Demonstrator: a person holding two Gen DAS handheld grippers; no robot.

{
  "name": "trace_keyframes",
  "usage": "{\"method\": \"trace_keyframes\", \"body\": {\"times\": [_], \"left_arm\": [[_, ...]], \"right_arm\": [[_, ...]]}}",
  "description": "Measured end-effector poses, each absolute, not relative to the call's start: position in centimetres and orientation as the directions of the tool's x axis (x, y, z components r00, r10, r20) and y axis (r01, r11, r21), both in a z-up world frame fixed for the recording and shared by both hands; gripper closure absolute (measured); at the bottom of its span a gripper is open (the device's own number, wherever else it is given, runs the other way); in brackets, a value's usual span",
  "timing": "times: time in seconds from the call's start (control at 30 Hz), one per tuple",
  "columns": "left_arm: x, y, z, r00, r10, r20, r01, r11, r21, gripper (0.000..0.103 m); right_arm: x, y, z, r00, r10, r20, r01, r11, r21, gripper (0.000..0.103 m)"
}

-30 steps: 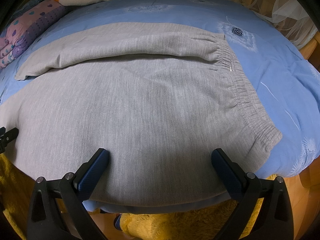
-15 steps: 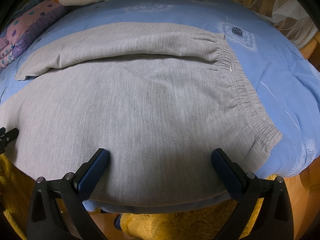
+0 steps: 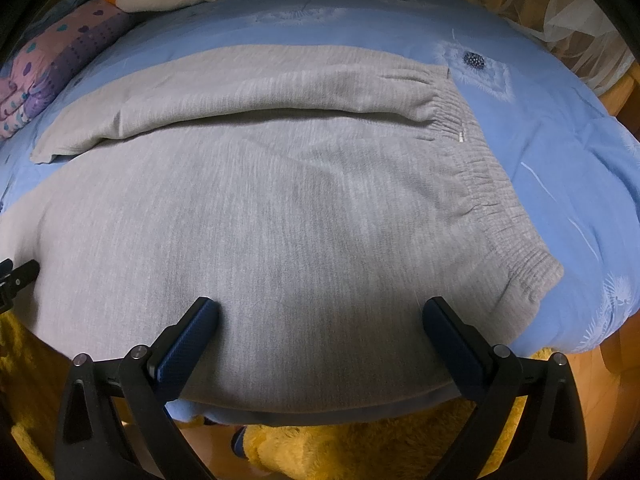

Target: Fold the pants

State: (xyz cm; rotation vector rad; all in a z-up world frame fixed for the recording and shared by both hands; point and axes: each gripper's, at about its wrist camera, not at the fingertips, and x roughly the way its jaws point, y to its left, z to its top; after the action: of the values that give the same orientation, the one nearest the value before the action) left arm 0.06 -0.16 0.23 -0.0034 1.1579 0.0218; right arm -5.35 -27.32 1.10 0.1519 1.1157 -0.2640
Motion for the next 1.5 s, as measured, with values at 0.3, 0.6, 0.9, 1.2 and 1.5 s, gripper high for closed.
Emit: {"method": "trace_keyframes", "body": {"times": [0.3,0.6,0.9,1.2,1.5], "left_arm": [[0.0,-0.1,0.5,0.382,0.015,-0.924,-0.022,1.000,0.007,0.000],[-0.3,0.2,1.1,0.333,0.001,-0.943,0.014,1.000,0.006,0.000],[-0.4,1.3,3.0,0.324,-0.034,-0.945,-0.033,0.998,-0.048,0.000],[2.4,1.4,5.1,0.331,-0.035,-0.943,-0.004,0.999,-0.039,0.000],[8.8,0.5,6.4,0.353,-0.045,-0.935,0.048,0.998,-0.029,0.000]], "right_arm": [[-5.2,-27.5,1.5,0.414,-0.109,-0.904,0.274,0.962,0.009,0.000],[-5.2,-27.2,2.4,0.419,-0.066,-0.905,0.224,0.974,0.032,0.000],[-4.2,-28.3,3.4,0.428,-0.015,-0.904,0.201,0.976,0.079,0.000],[-2.9,-29.9,4.8,0.443,-0.005,-0.896,0.194,0.977,0.091,0.000],[0.9,-33.0,7.3,0.470,-0.009,-0.883,0.171,0.982,0.082,0.000]]}}
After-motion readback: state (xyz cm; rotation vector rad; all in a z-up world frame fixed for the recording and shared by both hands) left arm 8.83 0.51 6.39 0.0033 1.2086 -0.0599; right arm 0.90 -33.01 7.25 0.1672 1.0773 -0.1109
